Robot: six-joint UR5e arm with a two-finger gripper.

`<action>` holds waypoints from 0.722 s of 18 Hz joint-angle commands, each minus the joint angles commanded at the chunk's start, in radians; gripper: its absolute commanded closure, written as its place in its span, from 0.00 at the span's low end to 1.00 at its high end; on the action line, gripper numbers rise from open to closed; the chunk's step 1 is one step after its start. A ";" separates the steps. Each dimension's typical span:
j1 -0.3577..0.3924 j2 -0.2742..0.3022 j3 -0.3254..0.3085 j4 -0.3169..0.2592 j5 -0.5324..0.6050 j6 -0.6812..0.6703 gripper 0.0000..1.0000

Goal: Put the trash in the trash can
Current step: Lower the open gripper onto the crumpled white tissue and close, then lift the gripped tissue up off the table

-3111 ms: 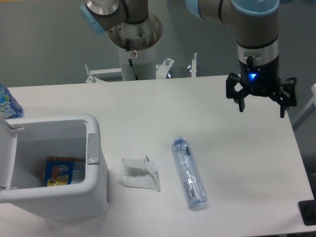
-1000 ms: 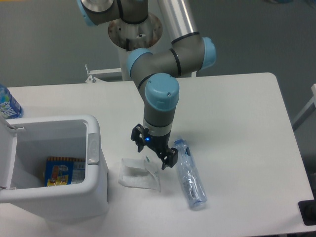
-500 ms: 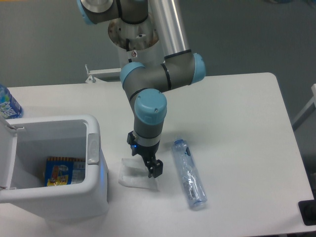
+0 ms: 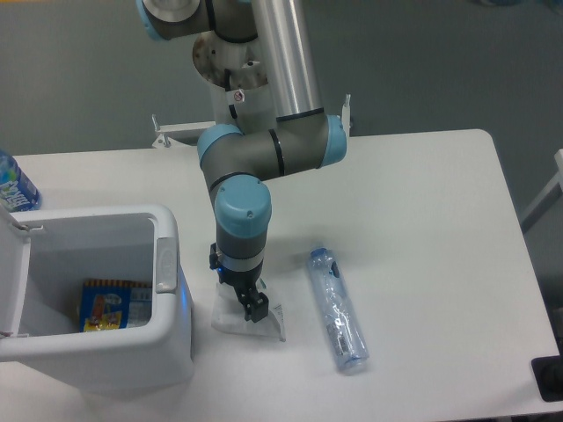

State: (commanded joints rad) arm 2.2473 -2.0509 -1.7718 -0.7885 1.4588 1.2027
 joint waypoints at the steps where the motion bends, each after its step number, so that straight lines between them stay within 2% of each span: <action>1: 0.000 0.002 -0.003 0.000 0.002 0.000 0.73; 2: 0.000 0.003 -0.006 0.000 0.009 0.000 0.76; 5: 0.002 0.006 -0.003 -0.006 0.012 0.000 0.76; 7: 0.003 0.006 -0.003 -0.006 0.012 -0.006 0.83; 9: 0.006 0.011 0.009 -0.006 0.012 -0.049 0.83; 13: 0.018 0.021 0.087 -0.008 0.009 -0.178 0.88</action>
State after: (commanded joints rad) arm 2.2656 -2.0295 -1.6845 -0.7961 1.4680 1.0248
